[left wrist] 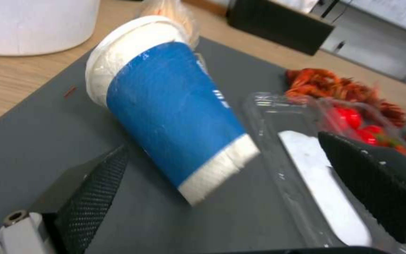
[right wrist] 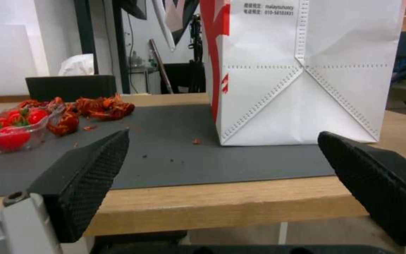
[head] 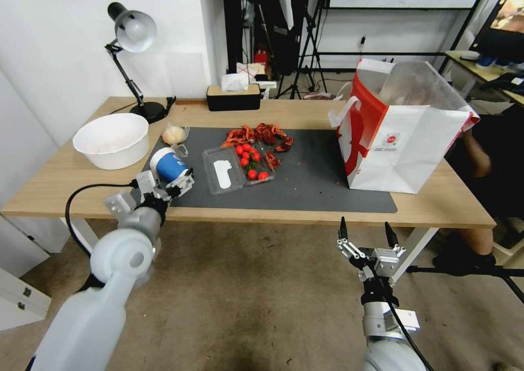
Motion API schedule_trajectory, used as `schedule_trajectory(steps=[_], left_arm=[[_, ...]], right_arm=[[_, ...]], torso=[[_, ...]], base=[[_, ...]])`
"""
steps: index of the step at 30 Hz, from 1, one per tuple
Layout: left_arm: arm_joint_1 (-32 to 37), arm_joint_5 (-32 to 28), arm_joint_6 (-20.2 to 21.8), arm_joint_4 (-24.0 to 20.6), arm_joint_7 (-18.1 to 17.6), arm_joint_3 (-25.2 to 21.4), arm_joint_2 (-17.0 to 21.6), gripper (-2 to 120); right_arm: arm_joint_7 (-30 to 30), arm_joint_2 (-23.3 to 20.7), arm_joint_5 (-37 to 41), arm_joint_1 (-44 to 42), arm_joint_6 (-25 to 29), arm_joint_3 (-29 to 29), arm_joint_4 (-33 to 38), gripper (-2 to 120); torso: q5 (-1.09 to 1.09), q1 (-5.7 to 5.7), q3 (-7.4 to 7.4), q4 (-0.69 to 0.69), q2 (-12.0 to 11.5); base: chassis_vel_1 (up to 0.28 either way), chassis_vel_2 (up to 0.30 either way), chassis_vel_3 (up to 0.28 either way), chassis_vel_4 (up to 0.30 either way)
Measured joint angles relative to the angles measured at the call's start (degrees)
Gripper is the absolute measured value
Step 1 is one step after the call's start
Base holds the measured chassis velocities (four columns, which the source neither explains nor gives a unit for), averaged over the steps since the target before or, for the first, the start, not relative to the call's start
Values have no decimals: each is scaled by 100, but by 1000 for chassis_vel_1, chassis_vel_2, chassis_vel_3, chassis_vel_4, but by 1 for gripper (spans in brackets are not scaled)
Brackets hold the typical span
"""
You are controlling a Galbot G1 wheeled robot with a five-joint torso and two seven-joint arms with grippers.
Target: Pick up the trash from the table and place it into the takeout bag.
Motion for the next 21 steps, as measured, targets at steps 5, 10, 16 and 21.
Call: schedule_trajectory(steps=[5,10,16,21], left_arm=[[-609,-223,121,436,-329,259,64,100],[-899,-203,165,702,-455,413,78,100],[-1327,153,413,1296,-745,701,72,100],[-1377,280,481,1435,-761,728,106,96]], right_arm=[[6,17,1,14,-8,2,0,100],[11,19,5,9,-9,18,-1,100],[17,38,24,33,-9,26,0,100],[16,46,25,43,-9,19,-1,100]], torso=[[0,0,0,-1,0],[0,0,0,-1,0],[0,0,-1,-1,0],[1,0,-1,-1,0]], base=[[0,0,0,0],[0,0,0,0],[0,0,0,0],[0,0,0,0]])
